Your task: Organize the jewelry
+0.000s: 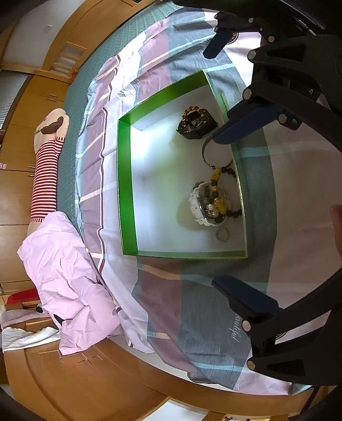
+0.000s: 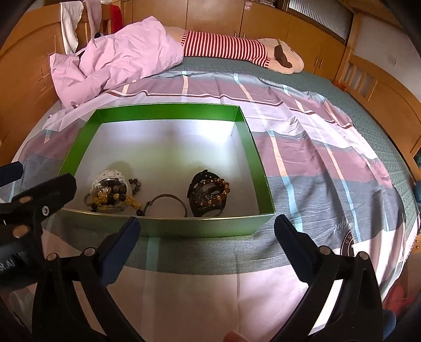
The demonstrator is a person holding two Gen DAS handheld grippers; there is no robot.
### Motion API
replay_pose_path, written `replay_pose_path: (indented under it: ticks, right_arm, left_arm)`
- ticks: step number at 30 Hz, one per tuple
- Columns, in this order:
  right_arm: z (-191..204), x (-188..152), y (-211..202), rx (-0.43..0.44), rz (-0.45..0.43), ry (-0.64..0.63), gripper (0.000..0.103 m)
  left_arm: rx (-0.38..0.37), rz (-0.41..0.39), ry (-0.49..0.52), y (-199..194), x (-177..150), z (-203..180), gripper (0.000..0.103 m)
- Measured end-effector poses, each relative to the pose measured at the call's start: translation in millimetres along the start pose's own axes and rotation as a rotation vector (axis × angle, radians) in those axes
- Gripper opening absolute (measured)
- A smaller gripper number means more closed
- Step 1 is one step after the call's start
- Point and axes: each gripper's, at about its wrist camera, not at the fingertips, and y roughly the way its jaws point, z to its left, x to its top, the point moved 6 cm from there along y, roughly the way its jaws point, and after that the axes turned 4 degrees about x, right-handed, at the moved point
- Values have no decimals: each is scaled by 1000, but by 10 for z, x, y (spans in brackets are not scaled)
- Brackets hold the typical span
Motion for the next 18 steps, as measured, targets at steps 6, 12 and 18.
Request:
replay_pose_path:
  ticks: [6, 12, 18]
  right_arm:
    - [33, -16, -5, 1, 6, -9, 99]
    - [55, -29, -6, -1, 7, -19, 99]
    - [56, -31, -2, -3, 8, -19, 99]
  left_arm:
    - [-5, 3, 0, -3, -7, -9, 99]
    - [-2, 9, 0, 8, -15, -12, 99]
    - [-2, 9, 0, 7, -16, -15, 99]
